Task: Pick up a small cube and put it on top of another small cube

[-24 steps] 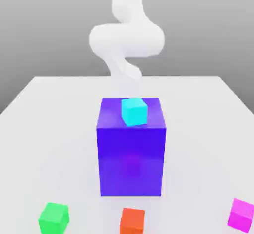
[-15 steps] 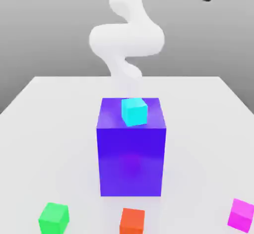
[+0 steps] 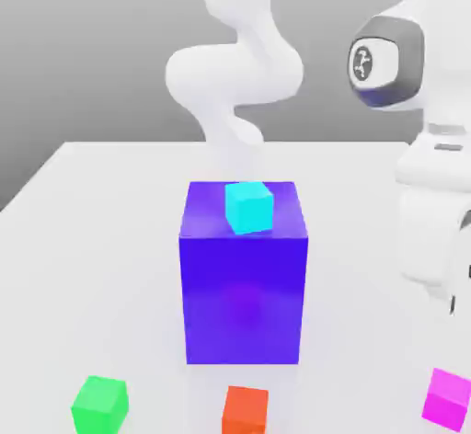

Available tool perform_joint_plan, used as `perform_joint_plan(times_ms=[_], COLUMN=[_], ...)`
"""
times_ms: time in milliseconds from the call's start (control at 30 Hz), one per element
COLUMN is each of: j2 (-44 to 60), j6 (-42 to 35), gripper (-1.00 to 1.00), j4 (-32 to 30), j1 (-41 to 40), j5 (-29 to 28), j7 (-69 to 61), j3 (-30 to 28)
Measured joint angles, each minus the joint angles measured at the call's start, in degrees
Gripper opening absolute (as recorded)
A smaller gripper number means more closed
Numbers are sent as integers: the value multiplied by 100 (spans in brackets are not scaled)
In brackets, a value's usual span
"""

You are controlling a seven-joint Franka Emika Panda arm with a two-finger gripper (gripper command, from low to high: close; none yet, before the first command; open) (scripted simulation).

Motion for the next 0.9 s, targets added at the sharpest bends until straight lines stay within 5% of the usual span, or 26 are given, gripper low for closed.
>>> perform_joint_plan(times_ms=[300, 333, 700, 900], j2=[1885, 2047, 1372, 822], j6=[861, 983, 461, 229], gripper=[0, -100, -100, -100], j4=[191, 227, 70, -235], j1=[469, 515, 370, -435], j5=[-510, -558, -315, 183], j7=[-170, -136, -311, 154], j3=[-26, -80, 112, -627])
